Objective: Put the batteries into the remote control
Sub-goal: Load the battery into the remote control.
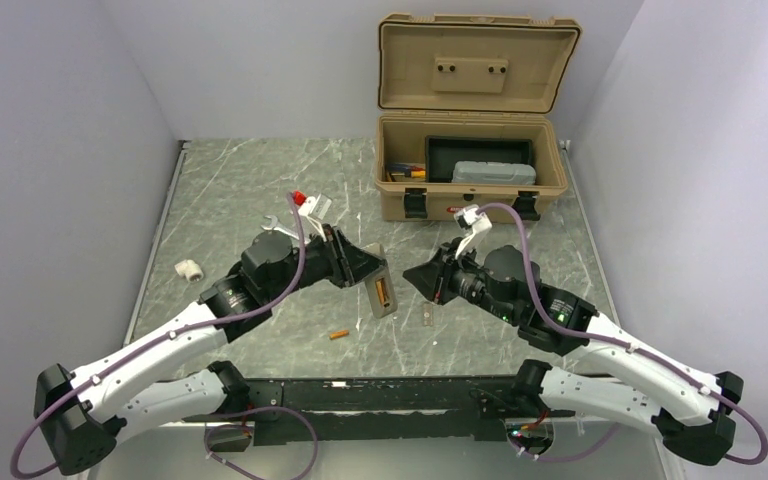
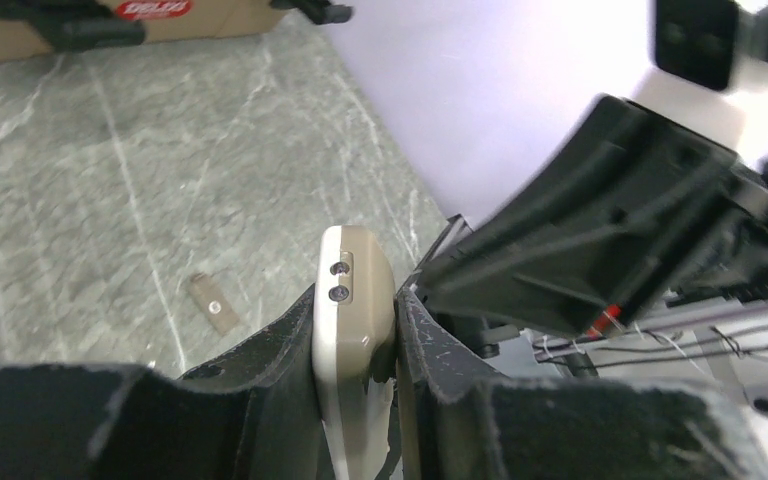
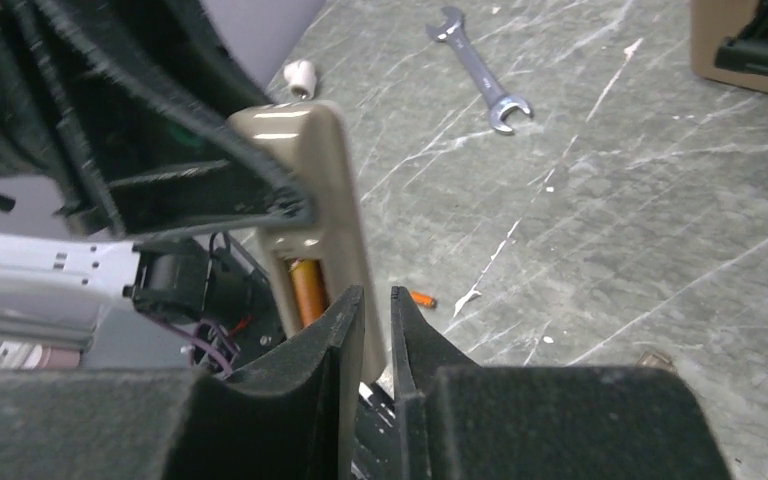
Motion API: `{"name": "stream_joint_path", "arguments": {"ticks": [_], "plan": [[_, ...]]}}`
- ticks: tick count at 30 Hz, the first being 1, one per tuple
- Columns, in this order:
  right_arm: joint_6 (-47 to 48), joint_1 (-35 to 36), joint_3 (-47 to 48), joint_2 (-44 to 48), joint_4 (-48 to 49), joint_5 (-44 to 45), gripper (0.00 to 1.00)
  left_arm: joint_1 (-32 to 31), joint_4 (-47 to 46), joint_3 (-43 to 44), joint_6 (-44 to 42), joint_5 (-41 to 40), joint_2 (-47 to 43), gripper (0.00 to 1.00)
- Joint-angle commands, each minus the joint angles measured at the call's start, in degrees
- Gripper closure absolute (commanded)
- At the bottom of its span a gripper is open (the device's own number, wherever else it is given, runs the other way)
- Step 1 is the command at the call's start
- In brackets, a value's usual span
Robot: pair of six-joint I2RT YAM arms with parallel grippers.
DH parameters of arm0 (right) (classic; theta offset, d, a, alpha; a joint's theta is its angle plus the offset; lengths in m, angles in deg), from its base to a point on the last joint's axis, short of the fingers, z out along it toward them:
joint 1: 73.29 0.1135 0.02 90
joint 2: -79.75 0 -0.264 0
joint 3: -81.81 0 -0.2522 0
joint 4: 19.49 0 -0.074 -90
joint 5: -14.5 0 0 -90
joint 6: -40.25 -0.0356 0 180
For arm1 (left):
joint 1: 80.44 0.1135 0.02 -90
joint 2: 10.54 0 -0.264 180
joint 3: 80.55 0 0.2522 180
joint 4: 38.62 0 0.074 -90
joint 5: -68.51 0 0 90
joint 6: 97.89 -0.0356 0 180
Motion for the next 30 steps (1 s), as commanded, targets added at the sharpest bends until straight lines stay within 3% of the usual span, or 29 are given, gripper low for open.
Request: {"name": "stream_joint_path", "arguments": {"ticks": [1,6,13,30], "plan": [[3.51,0.95,2.99,0.58,2.34,-5.22,0.77,-0.08,9.59,6.2,4.61,-6.56,2.25,1.0],[4.21,2.27,5.5,-2.43,1.88,-8.07,0.63,-0.09,13.03,8.59,7.3,-7.45,4.81,1.0],[2.39,4.23,5.51,-6.07,4.2,-8.8,0.54,-0.07,13.41,9.48,8.0,-6.79,5.96,1.0],[-0.32,4.7,6.81,-11.32,-0.37,-2.66,0.53,-0.12,12.43,9.32,8.31,-6.12,5.71,1.0]]}}
